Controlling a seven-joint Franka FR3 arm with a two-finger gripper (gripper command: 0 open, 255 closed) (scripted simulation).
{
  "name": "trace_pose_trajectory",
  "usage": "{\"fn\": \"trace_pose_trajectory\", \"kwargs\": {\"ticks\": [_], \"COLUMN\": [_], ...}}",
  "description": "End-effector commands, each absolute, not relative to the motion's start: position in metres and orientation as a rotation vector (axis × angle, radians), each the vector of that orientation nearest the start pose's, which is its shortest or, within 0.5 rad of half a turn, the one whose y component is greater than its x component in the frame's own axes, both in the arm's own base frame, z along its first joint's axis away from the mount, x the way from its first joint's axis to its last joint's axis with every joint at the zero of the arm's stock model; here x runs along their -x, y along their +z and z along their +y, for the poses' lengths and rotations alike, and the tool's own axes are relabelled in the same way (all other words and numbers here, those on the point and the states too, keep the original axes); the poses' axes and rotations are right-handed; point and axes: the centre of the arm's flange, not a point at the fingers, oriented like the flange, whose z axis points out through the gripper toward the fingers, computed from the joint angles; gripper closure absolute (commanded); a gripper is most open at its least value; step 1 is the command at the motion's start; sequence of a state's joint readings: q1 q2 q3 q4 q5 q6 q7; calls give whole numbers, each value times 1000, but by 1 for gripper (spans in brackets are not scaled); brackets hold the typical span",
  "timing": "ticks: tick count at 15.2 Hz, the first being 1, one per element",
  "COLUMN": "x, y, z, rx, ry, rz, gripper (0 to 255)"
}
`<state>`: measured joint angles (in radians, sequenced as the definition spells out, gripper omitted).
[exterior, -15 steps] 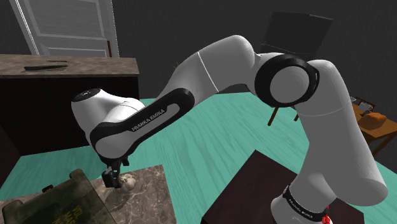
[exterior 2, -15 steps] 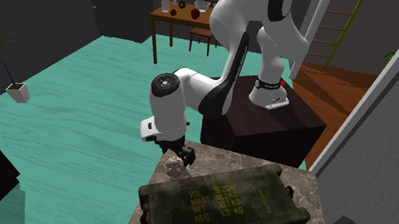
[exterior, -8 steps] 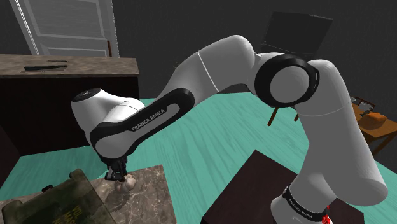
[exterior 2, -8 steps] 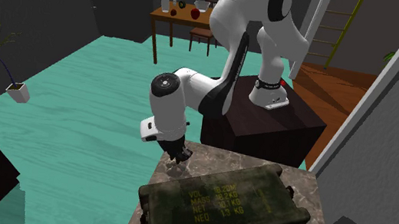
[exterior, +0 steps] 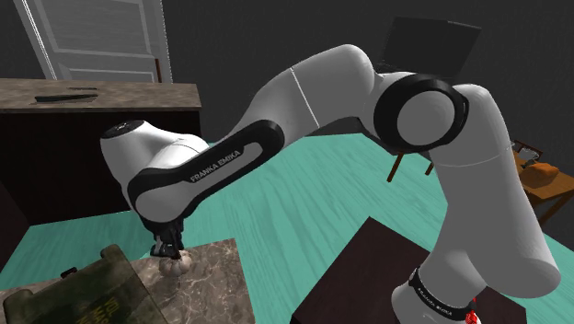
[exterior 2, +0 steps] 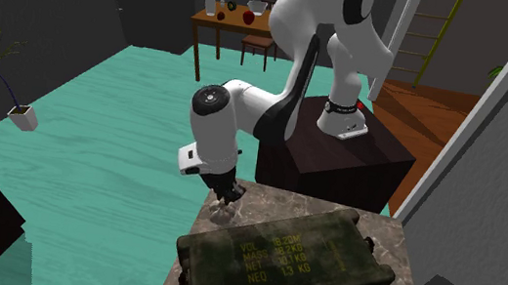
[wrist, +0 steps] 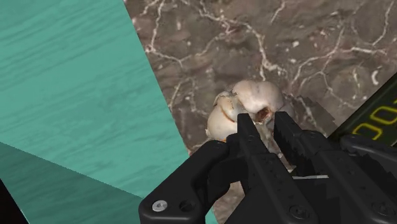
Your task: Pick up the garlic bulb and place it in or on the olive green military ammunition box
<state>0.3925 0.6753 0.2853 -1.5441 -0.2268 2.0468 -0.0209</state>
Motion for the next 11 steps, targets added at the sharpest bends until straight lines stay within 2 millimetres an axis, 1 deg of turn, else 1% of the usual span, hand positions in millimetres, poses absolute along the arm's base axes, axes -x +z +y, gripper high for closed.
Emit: {"fn": "trace_pose_trajectory", "kwargs": {"ticks": [1,11], "x": [-561,-561], "y": [265,318], "z": [400,400], "rx": [2958,2958], "ry": [207,207], "rz": [-1200,-1200], "gripper": [255,255]}}
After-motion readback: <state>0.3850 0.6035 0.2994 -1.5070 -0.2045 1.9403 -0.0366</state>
